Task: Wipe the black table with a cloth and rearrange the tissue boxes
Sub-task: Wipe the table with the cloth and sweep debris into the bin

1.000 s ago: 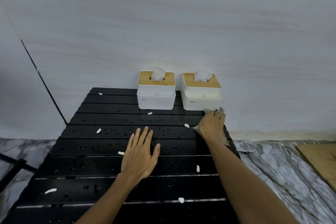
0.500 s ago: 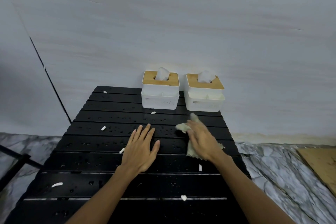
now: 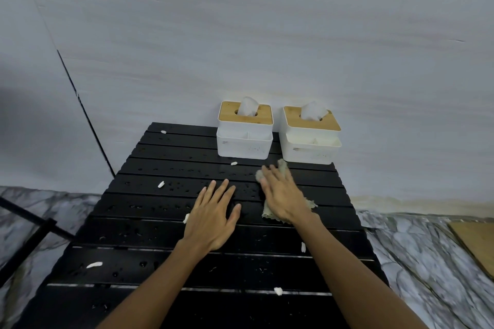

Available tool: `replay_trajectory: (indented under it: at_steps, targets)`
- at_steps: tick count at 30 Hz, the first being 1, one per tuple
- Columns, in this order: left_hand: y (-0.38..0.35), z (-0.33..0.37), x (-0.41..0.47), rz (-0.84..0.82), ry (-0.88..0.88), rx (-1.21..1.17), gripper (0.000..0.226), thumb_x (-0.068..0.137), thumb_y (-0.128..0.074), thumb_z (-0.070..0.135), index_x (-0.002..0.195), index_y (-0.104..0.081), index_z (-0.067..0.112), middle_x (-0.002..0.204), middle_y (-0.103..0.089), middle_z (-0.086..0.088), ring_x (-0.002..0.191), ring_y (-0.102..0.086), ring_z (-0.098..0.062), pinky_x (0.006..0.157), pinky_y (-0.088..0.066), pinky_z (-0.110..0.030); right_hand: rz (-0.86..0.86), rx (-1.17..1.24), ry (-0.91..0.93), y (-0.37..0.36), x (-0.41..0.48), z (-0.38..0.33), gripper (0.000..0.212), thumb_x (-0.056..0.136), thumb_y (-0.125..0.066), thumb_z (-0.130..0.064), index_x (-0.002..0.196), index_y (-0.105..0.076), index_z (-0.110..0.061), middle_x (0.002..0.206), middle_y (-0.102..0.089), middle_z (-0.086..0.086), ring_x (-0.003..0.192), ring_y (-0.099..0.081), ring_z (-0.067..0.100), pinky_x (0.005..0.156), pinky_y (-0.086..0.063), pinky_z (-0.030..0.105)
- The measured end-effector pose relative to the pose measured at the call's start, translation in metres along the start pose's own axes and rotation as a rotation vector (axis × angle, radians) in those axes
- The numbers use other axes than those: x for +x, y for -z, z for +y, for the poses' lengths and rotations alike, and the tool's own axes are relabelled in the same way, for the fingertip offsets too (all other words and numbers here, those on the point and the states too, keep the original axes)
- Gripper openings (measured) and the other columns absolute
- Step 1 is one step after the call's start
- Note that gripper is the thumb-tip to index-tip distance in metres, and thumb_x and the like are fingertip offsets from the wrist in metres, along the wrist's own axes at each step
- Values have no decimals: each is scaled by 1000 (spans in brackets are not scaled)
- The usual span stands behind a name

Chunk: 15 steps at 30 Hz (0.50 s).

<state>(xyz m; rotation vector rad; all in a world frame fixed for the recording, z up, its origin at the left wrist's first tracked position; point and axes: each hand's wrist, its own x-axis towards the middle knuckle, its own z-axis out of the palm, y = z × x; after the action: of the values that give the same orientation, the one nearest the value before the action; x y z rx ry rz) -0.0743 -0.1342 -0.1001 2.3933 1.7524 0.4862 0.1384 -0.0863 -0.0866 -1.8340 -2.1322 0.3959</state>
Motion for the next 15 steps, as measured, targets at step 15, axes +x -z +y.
replay_trajectory:
  at_steps: [15]
  targets:
    - [4, -4, -1, 2, 2, 3, 76, 91, -3, 62, 154, -25, 26, 164, -15, 5, 152, -1, -18, 122, 5, -32, 293, -25, -353, 2, 7, 34, 51, 106, -24, -36, 137, -51, -5, 147, -47, 24, 150, -20, 39, 125, -10, 53]
